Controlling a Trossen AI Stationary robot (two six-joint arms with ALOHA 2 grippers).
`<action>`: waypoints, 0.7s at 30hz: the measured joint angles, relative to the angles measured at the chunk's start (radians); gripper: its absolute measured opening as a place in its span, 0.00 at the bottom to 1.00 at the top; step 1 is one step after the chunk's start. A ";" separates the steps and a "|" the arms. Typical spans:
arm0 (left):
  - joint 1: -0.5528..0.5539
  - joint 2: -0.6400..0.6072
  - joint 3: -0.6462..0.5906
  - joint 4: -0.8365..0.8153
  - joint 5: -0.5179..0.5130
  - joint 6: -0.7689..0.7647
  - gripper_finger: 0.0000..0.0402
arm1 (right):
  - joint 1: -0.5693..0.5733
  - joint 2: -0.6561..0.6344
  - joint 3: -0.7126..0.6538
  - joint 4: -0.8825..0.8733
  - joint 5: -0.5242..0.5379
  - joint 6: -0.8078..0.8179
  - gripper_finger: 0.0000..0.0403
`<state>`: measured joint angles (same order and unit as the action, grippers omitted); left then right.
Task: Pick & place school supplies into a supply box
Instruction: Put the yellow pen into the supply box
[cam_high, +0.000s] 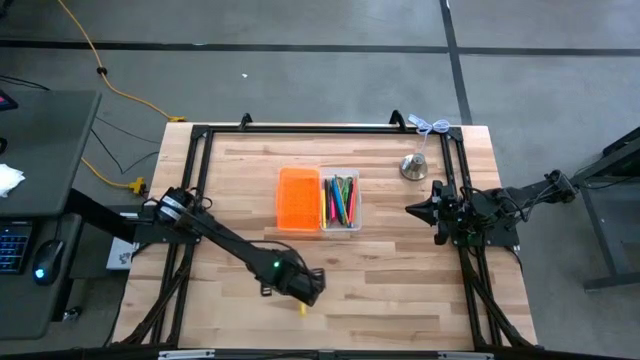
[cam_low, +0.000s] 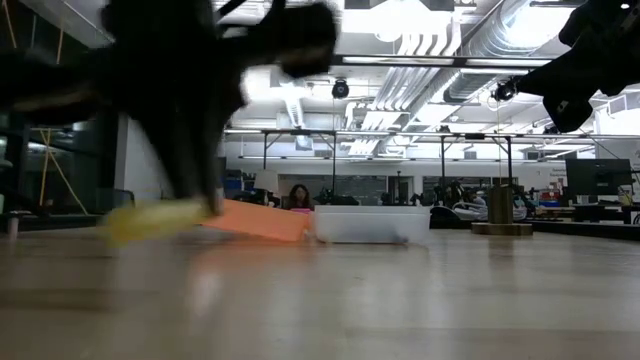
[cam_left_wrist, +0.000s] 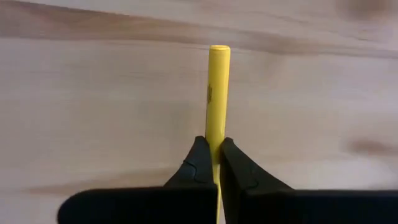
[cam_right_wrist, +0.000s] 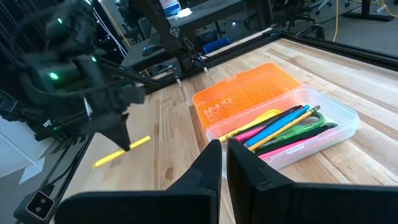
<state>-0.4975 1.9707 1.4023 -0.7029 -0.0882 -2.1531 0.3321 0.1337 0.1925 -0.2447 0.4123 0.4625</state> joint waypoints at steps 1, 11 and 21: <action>0.001 -0.001 0.021 0.002 -0.012 0.011 0.06 | 0.000 0.000 0.000 0.000 0.000 0.000 0.01; 0.001 -0.001 0.174 -0.008 -0.233 0.191 0.07 | 0.000 0.000 0.000 0.000 -0.001 0.006 0.01; 0.009 -0.004 0.262 0.004 -0.540 0.389 0.07 | 0.000 0.009 0.000 0.033 -0.157 0.034 0.01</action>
<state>-0.4882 1.9663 1.6645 -0.6993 -0.6278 -1.7638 0.3317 0.1423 0.1925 -0.2116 0.2551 0.4965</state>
